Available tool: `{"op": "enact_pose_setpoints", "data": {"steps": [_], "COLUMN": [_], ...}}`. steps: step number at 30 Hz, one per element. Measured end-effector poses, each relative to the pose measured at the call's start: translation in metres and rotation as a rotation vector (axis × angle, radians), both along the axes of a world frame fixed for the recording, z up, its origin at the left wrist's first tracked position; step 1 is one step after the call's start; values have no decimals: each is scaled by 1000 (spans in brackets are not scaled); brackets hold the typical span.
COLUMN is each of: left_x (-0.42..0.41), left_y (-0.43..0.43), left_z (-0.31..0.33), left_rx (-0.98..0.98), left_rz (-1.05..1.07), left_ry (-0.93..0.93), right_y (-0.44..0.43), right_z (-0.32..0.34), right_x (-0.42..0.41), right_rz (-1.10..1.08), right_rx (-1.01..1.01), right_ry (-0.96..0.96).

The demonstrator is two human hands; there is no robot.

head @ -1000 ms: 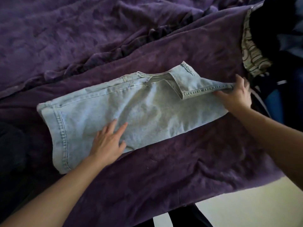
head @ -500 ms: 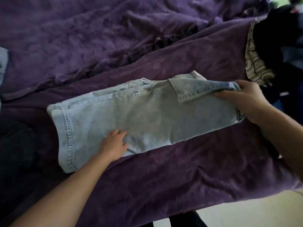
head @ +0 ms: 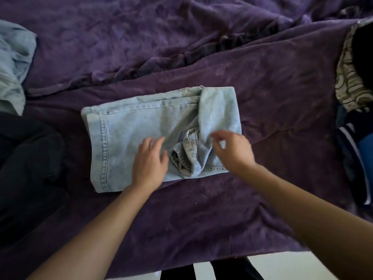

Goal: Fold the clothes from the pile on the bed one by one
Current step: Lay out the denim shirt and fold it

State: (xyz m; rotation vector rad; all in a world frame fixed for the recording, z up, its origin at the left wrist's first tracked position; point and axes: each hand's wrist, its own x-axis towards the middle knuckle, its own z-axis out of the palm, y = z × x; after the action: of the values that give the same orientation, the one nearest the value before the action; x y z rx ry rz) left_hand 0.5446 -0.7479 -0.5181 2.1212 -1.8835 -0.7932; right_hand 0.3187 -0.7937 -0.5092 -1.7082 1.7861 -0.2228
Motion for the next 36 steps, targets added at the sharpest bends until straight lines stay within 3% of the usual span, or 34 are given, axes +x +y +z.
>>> {"op": "enact_pose_setpoints", "data": {"steps": [2,4,6,10,12,14,18,24,29,34,36], "left_x": [-25,-46,-49,-32,-27,-22,-8,57,142,192,195], "left_y": [2,10,16,15,11,9,13,42,94,121,118], "left_z": [3,-7,-28,-60,-66,-65,-50,-14,-5,-8,-6], "left_rx": [-100,-76,92,222,219,231,188,77,37,33,-42], "left_rz": [-124,-311,-416,-457,-484,-500,-482,-6,490,794,862], "left_ry": [-8,-97,-204,-194,-165,-144,-89,241,167,141,190], "right_y": [-12,-29,-42,-39,-32,-28,-31,-36,-13,24,32], "right_z": [-1,-10,-26,-56,-57,-45,10,78,62,15,6], "right_x": [-24,-32,-31,-29,-30,-30,1,122,248,316,304], "right_rz": [85,234,241,-398,-638,-674,-383,31,356,469,430], "right_rx": [-182,-42,144,190,316,381,222,142,164,402,265], "right_ry": [183,314,337,114,-149,-388,-487,-304,-16,-63,-130]}}
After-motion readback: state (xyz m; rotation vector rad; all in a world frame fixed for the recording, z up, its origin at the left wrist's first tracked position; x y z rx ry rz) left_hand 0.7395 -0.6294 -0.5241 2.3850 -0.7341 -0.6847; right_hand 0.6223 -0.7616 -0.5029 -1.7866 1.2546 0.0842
